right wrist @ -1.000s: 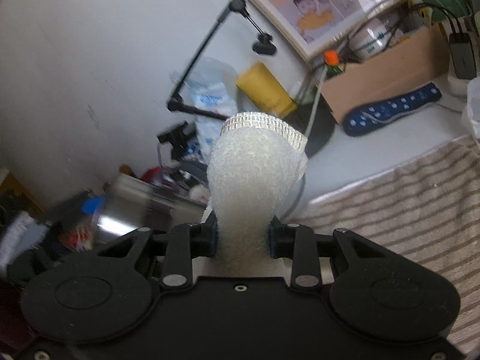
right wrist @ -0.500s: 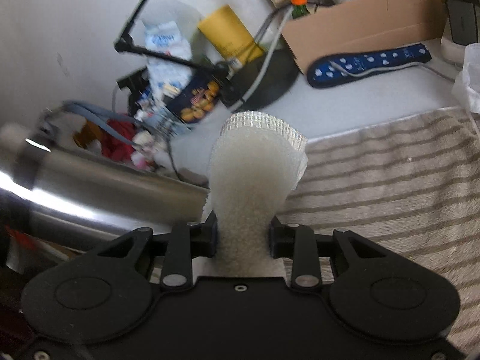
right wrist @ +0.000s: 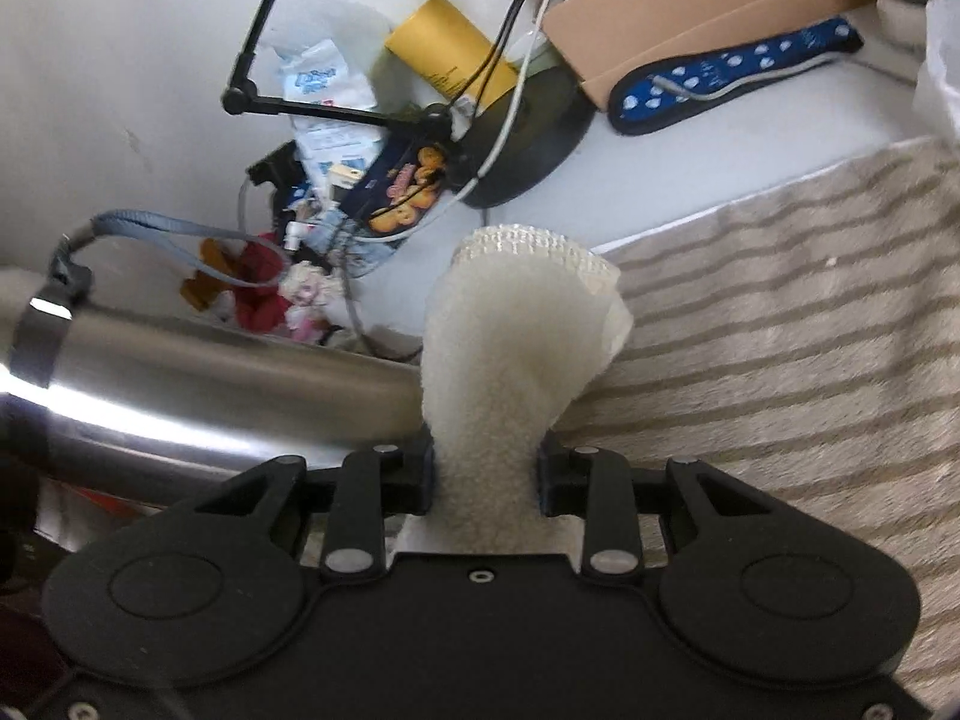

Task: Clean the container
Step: 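Lift the tumbler with the left gripper while the right gripper wipes its lid with the cloth, then rub the cloth in the right gripper across the tumbler lid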

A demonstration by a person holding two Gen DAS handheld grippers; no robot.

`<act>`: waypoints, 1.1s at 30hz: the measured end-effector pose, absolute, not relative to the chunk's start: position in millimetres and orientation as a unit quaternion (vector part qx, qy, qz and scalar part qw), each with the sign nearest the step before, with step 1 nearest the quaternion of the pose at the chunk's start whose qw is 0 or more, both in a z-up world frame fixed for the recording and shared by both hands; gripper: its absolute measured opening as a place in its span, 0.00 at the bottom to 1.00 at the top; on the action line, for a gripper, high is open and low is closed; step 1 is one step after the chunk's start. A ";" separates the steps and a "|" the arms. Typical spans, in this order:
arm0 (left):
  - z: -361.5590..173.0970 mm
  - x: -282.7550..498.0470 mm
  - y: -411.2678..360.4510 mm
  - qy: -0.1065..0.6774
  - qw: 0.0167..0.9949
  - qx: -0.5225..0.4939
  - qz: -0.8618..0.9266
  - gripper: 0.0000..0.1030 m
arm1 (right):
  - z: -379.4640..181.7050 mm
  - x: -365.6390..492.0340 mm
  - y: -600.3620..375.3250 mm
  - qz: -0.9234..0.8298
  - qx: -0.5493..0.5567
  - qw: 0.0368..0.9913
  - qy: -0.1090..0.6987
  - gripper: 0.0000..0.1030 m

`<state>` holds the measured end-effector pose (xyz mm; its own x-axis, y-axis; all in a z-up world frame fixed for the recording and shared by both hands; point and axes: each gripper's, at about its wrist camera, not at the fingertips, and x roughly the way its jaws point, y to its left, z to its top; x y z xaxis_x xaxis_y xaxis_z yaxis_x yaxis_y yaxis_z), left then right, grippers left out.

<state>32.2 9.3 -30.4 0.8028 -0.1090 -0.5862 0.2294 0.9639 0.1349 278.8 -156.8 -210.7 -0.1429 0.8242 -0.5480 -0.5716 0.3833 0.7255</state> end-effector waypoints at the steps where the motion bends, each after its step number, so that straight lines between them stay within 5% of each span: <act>1: -30.2 33.0 8.8 0.302 0.943 0.104 -0.093 0.80 | -209.8 279.4 -159.0 0.543 0.133 0.639 0.529 0.29; 33: -27.4 64.9 20.2 0.303 0.904 0.189 -0.237 0.80 | -98.8 237.6 -208.1 0.572 0.351 0.608 0.425 0.29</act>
<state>64.9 20.2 -27.4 0.7046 -0.3127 -0.6370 0.5422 0.8163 0.1991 237.6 -208.1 -98.8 -0.0144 0.9933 -0.1144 -0.3968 0.0993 0.9125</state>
